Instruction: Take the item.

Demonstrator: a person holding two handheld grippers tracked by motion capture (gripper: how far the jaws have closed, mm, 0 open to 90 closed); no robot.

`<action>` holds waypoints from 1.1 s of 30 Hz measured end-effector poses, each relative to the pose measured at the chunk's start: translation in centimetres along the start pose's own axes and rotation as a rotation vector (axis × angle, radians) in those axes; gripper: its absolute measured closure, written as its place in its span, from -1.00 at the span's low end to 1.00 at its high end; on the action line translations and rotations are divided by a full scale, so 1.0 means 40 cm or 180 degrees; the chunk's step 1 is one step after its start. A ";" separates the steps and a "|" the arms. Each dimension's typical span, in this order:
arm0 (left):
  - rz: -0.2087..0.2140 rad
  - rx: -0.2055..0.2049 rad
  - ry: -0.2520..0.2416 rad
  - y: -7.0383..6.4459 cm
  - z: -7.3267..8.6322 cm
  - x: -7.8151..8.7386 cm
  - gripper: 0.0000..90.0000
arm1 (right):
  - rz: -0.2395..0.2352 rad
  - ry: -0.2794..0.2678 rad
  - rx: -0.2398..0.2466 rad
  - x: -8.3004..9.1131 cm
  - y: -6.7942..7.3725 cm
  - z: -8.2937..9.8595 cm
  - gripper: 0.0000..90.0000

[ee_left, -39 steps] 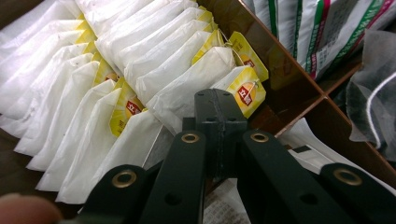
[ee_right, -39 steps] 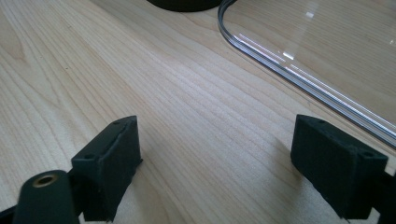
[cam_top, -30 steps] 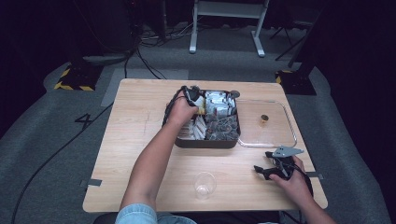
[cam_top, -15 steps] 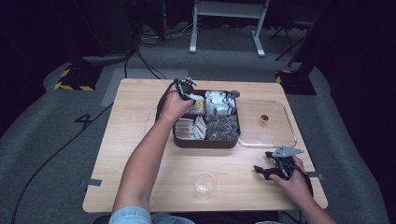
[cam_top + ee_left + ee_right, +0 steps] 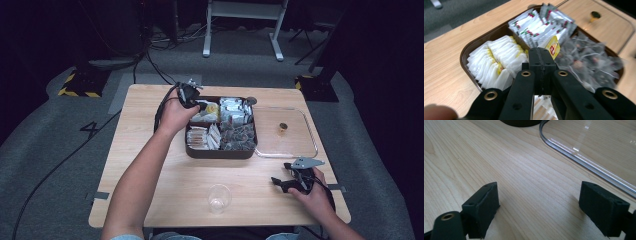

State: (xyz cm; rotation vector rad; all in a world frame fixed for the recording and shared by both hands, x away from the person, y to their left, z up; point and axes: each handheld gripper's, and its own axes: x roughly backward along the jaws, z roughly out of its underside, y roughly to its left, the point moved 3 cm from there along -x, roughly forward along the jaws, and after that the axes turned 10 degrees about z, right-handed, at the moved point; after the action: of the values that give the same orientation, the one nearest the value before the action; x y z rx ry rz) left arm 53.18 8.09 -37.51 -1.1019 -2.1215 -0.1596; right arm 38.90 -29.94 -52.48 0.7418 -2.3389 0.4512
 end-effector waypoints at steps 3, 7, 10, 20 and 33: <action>0.0066 -0.0094 -0.0062 -0.038 0.013 0.038 1.00 | -0.0001 -0.0001 0.0000 0.000 0.000 0.000 -0.63; 0.0119 -0.0220 -0.0046 -0.083 0.032 0.075 1.00 | 0.0000 0.0002 0.0001 -0.001 0.000 -0.001 -0.63; 0.0151 -0.0276 -0.0045 -0.103 0.045 0.094 1.00 | 0.0010 0.0000 -0.0004 -0.002 0.003 -0.002 -0.63; 0.0384 -0.0490 -0.0142 -0.211 0.099 0.166 1.00 | 0.0009 0.0002 -0.0013 -0.002 0.005 -0.003 -0.63; 0.0604 -0.0713 -0.0347 -0.348 0.212 0.203 1.00 | 0.0005 0.0002 -0.0012 -0.002 0.005 -0.003 -0.63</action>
State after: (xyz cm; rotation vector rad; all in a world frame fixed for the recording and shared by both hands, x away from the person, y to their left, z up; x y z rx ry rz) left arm 35.09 8.26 -35.44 -1.4665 -2.1171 -0.2573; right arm 38.89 -29.69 -52.48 0.7378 -2.3392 0.4476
